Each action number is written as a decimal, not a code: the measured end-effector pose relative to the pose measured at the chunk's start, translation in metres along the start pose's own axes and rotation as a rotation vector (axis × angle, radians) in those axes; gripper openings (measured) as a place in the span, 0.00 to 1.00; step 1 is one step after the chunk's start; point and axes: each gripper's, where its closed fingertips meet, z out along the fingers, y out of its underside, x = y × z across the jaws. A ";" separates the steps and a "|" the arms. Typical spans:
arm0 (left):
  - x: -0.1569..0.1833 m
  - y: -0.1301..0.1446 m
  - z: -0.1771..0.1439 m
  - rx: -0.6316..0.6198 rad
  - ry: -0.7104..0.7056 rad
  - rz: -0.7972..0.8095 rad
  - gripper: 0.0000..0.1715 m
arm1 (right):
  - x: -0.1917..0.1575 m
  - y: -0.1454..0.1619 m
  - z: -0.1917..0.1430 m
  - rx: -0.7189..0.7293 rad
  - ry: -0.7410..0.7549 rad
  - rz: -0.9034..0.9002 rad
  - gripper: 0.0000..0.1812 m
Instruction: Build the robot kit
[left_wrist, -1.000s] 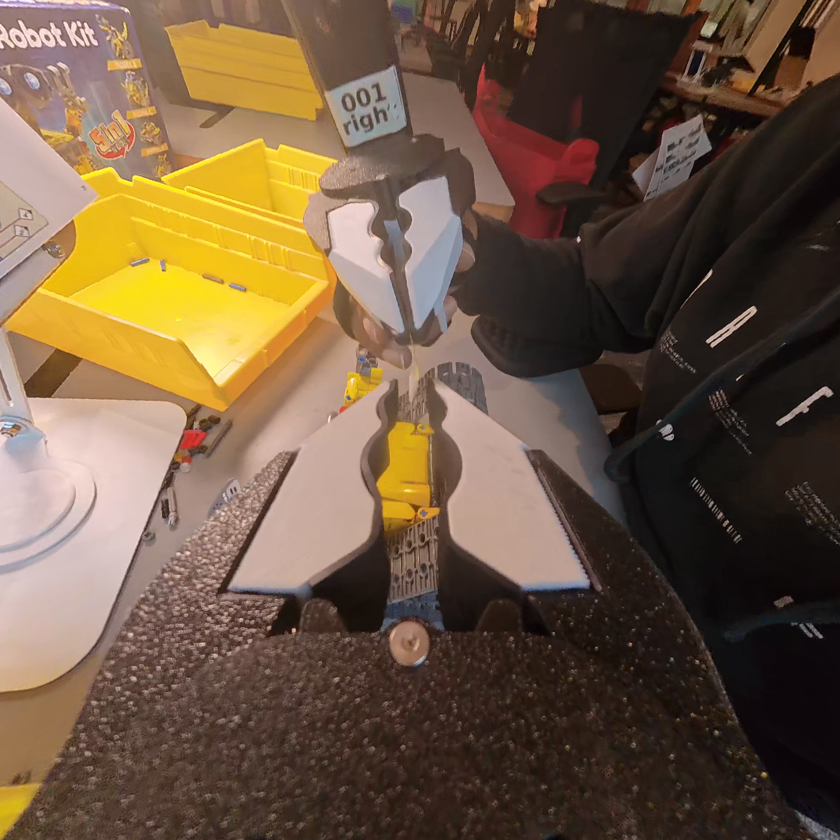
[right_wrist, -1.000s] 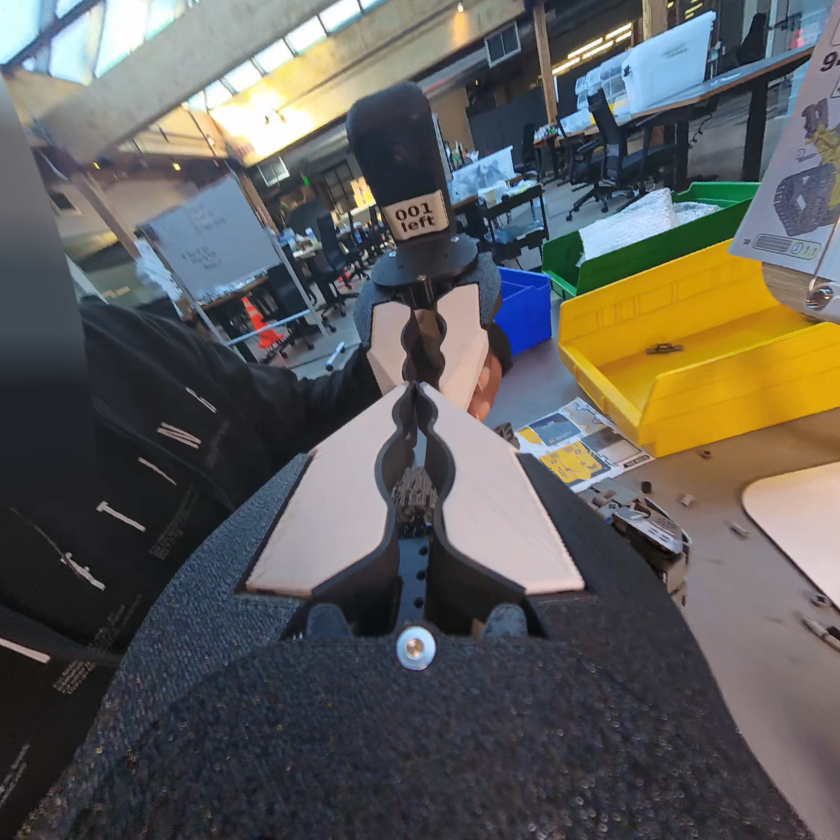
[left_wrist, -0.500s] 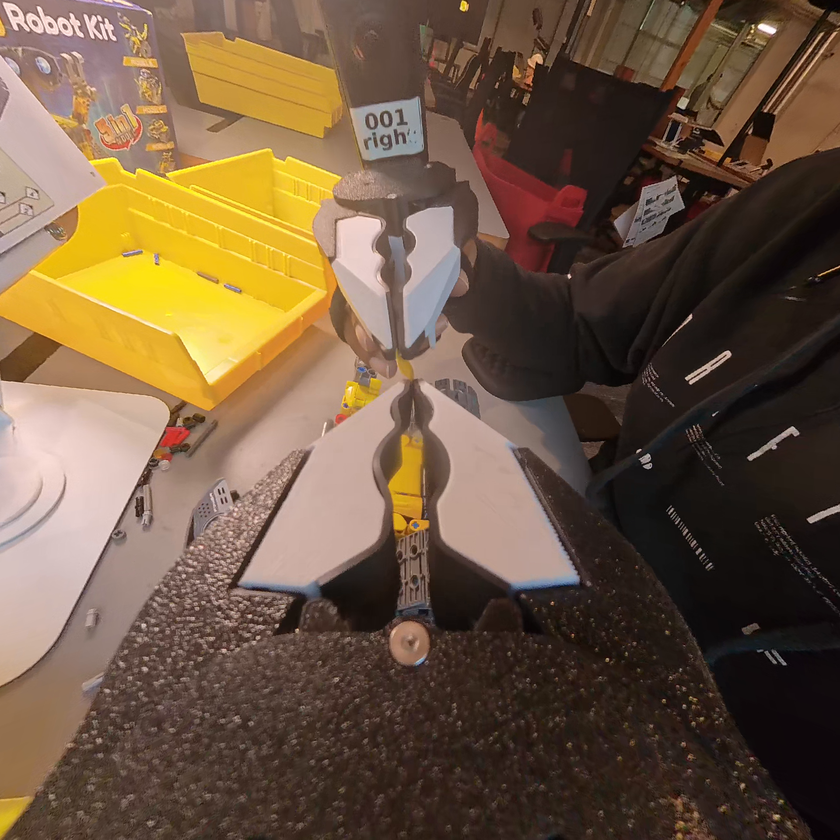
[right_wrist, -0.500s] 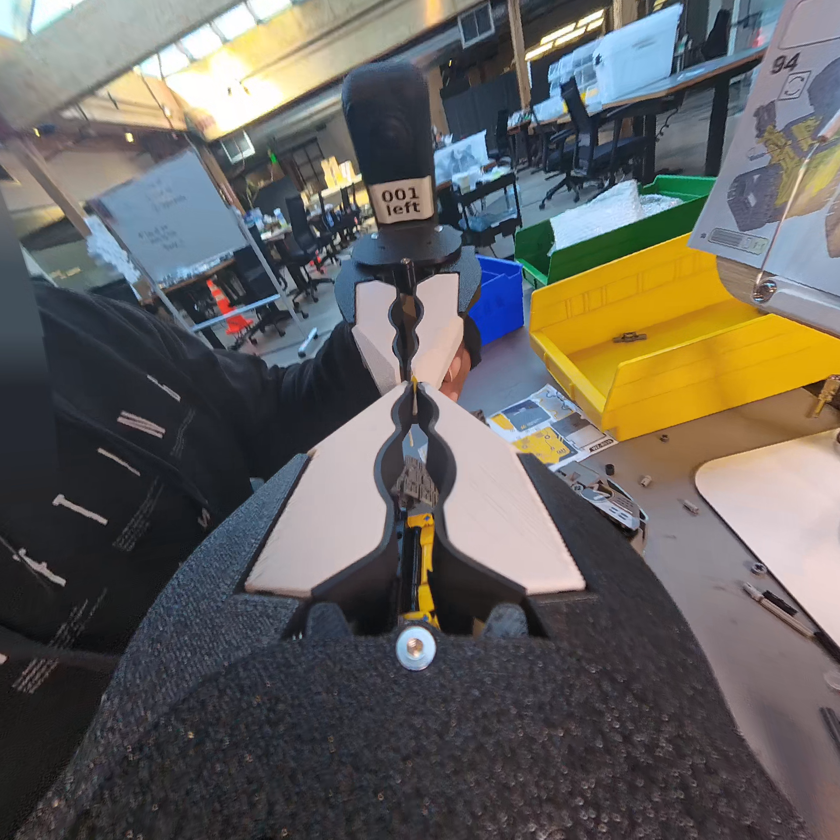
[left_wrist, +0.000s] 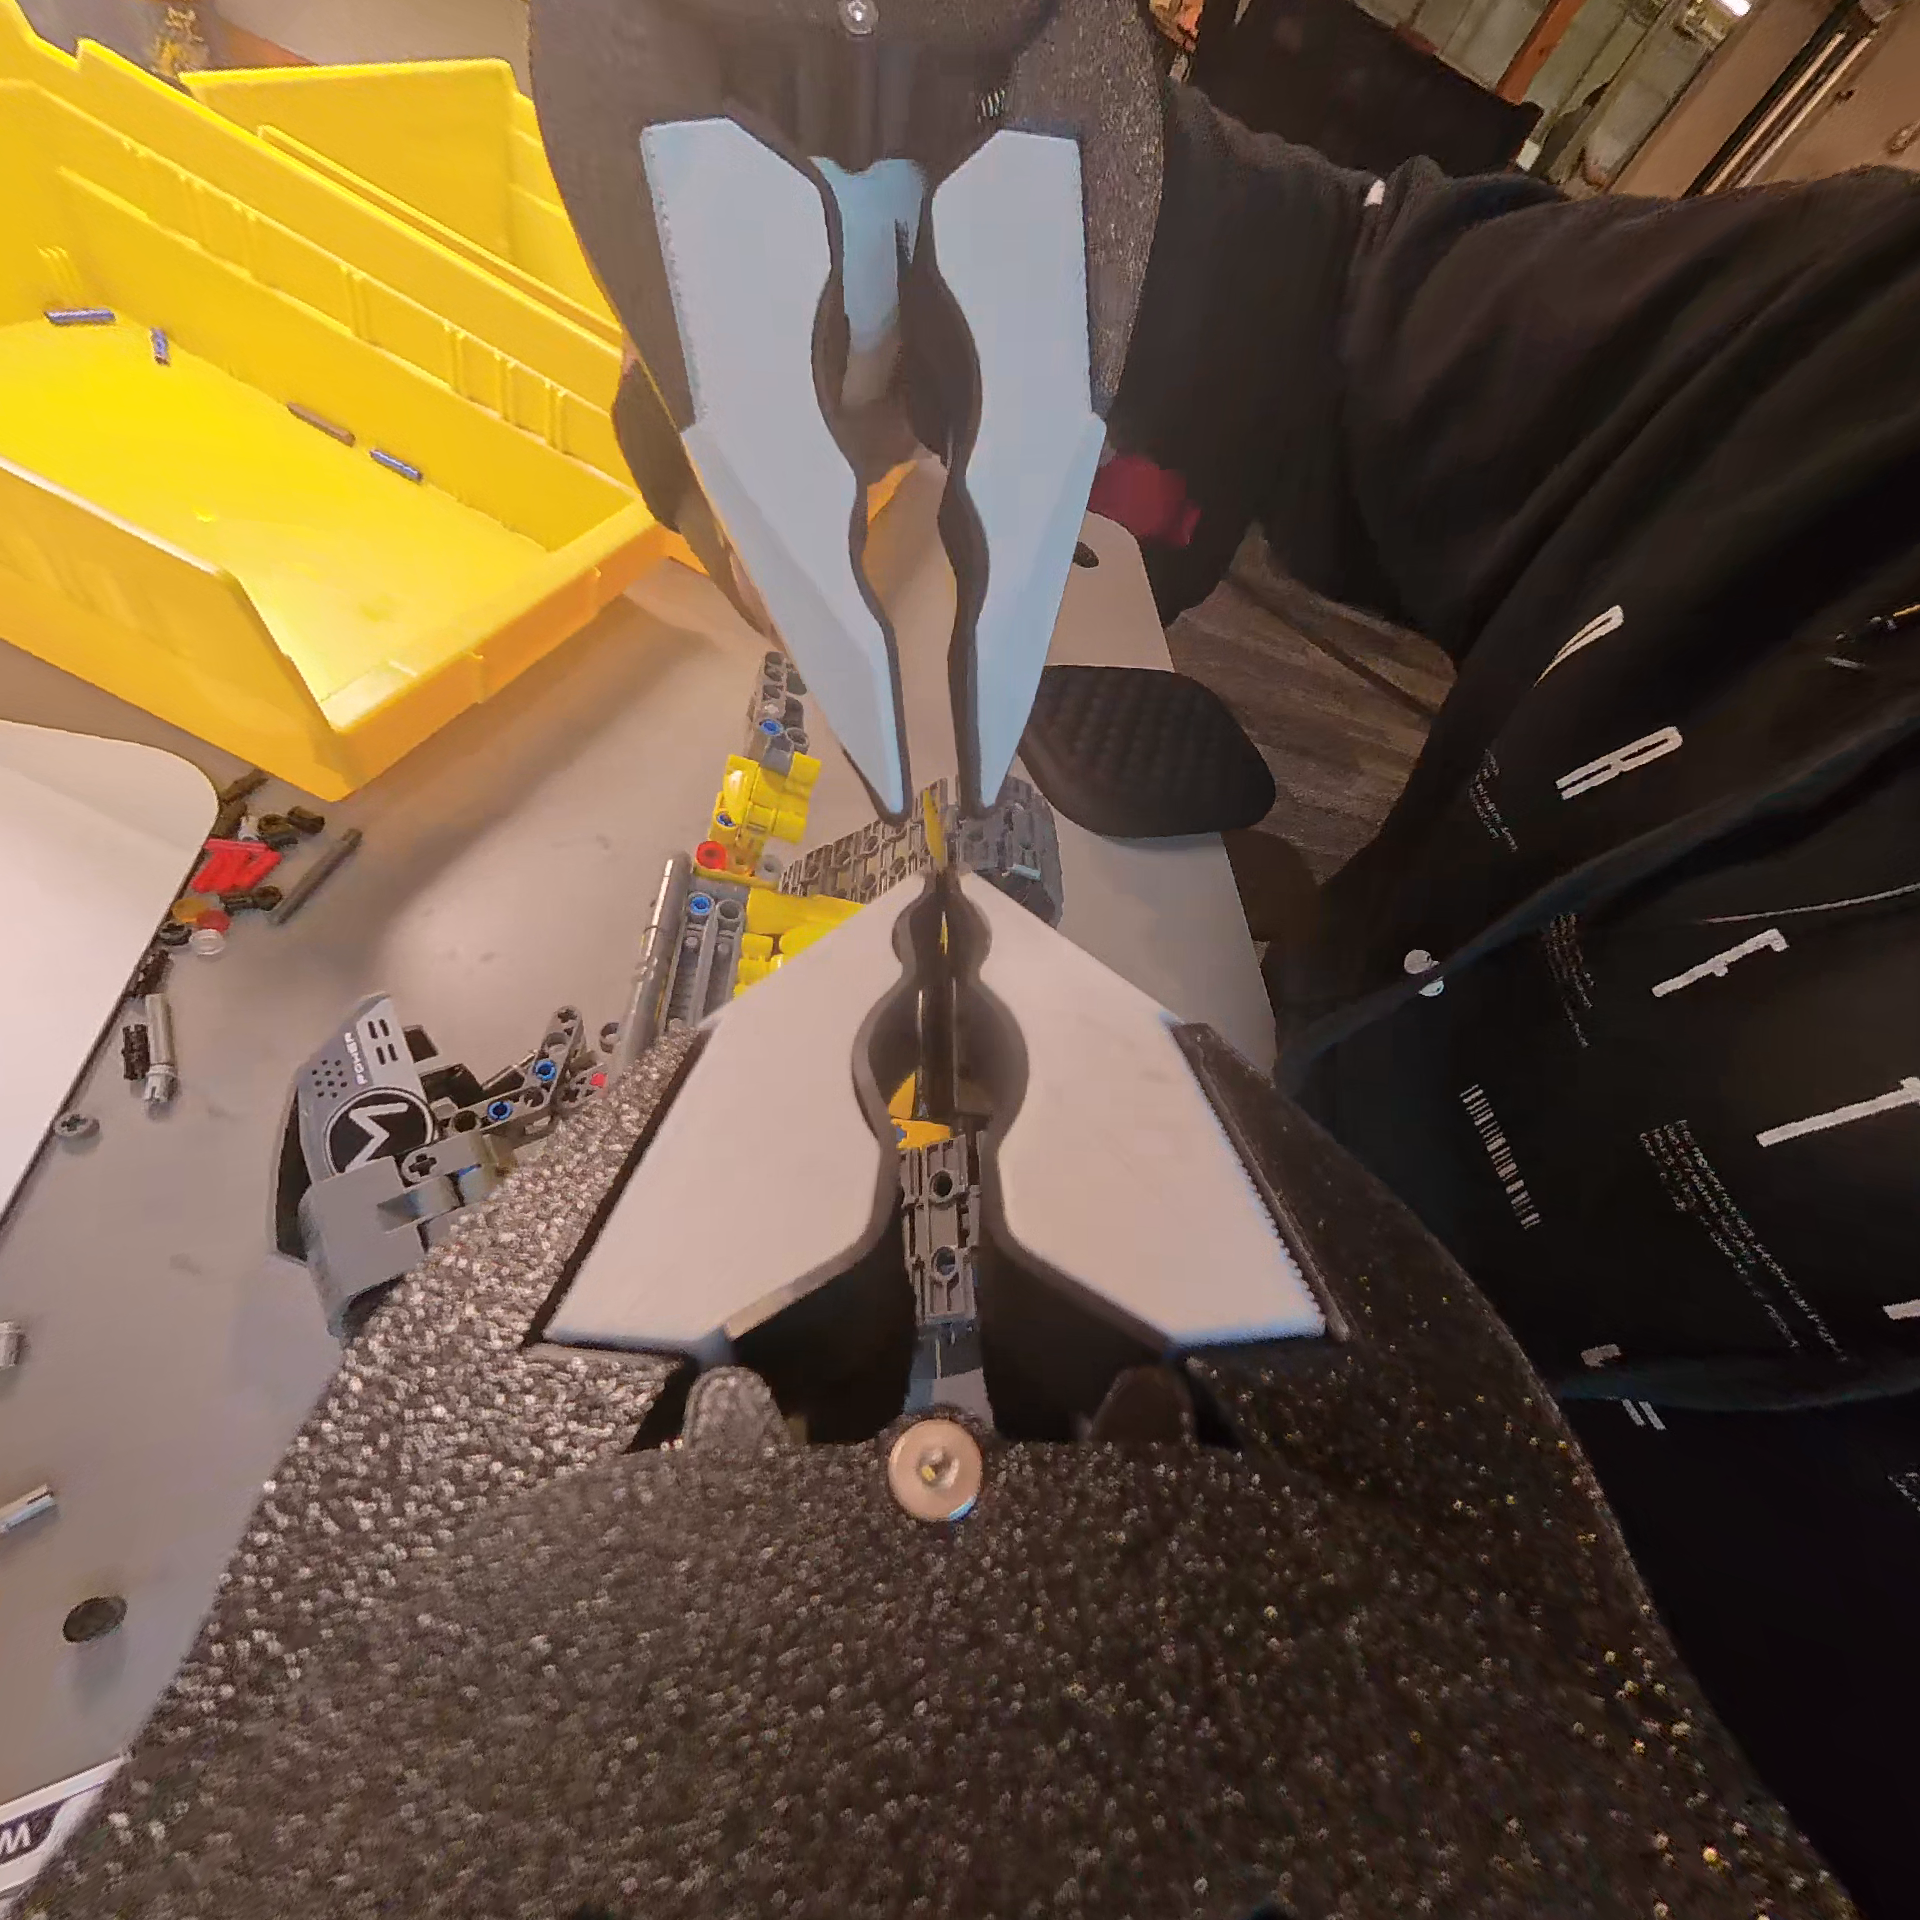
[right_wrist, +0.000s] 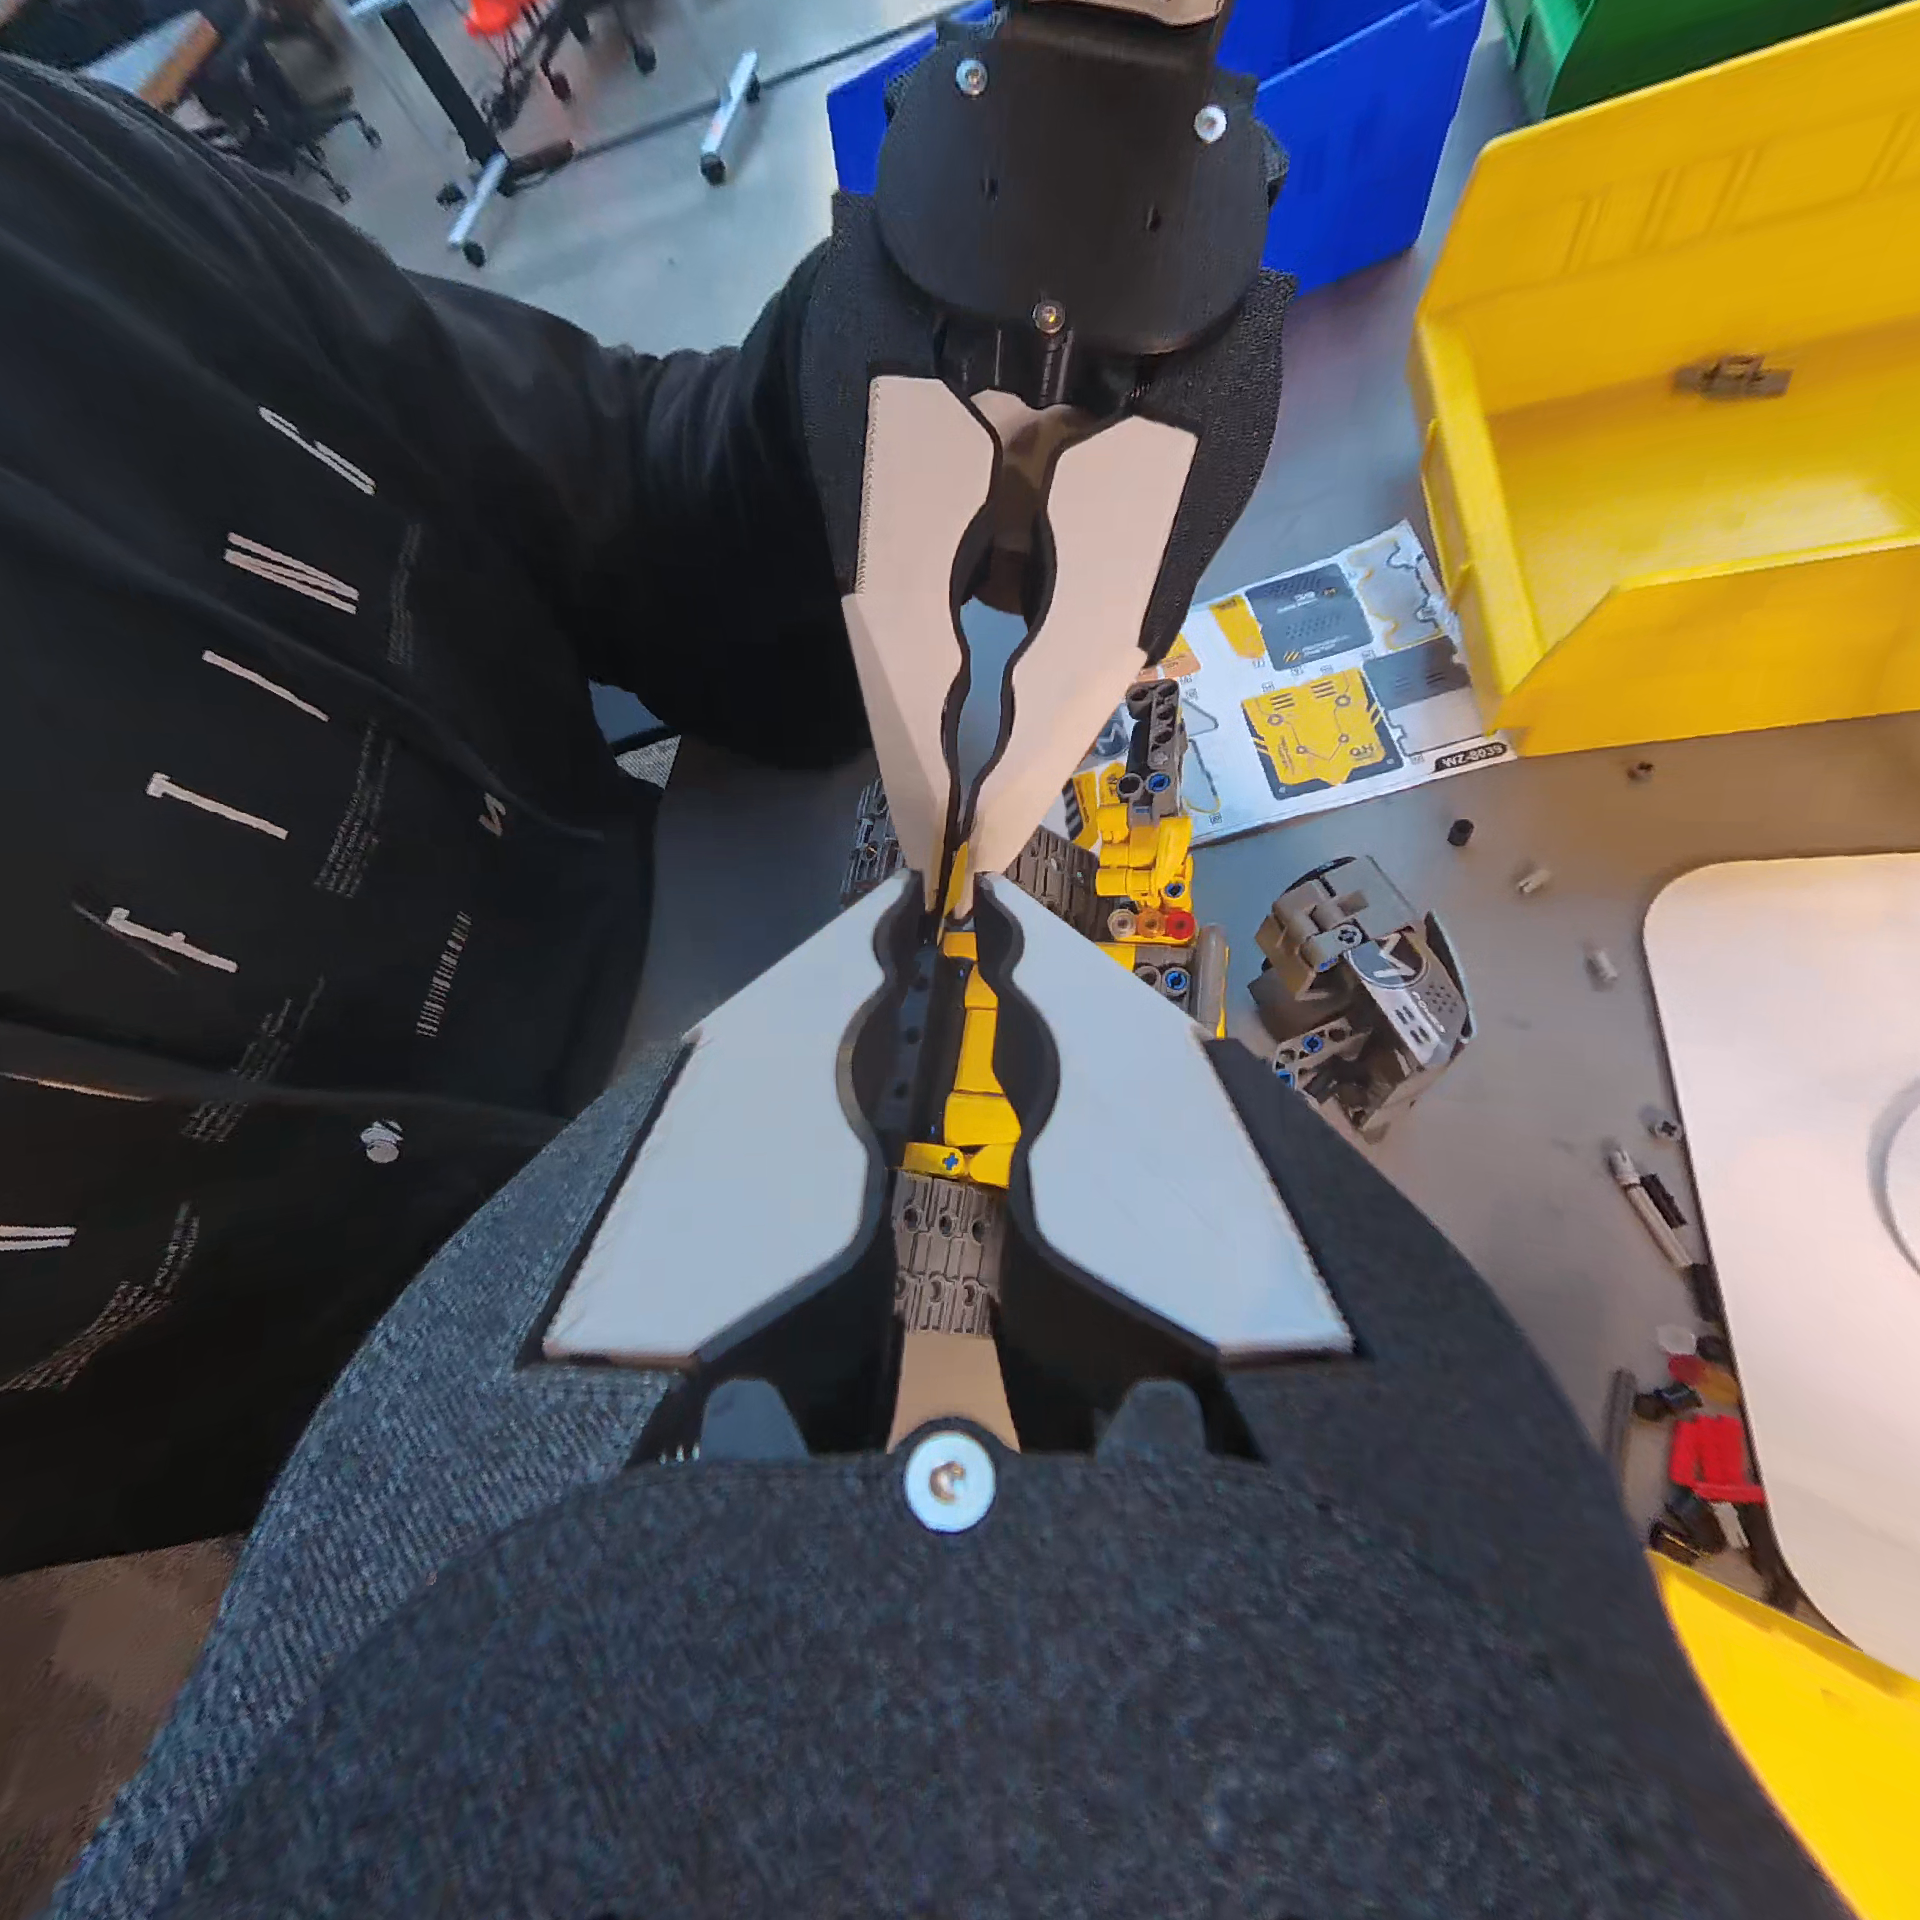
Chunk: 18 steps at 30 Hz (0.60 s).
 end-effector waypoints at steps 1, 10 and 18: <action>0.000 0.000 0.000 -0.001 0.000 0.000 0.00 | 0.001 0.000 0.001 -0.008 -0.001 -0.001 0.04; -0.001 -0.001 -0.005 0.004 -0.019 0.032 0.03 | 0.003 0.000 0.003 -0.026 -0.017 -0.008 0.00; 0.027 0.026 -0.041 -0.120 -0.263 0.294 0.39 | -0.010 0.002 -0.019 0.056 0.000 0.026 0.00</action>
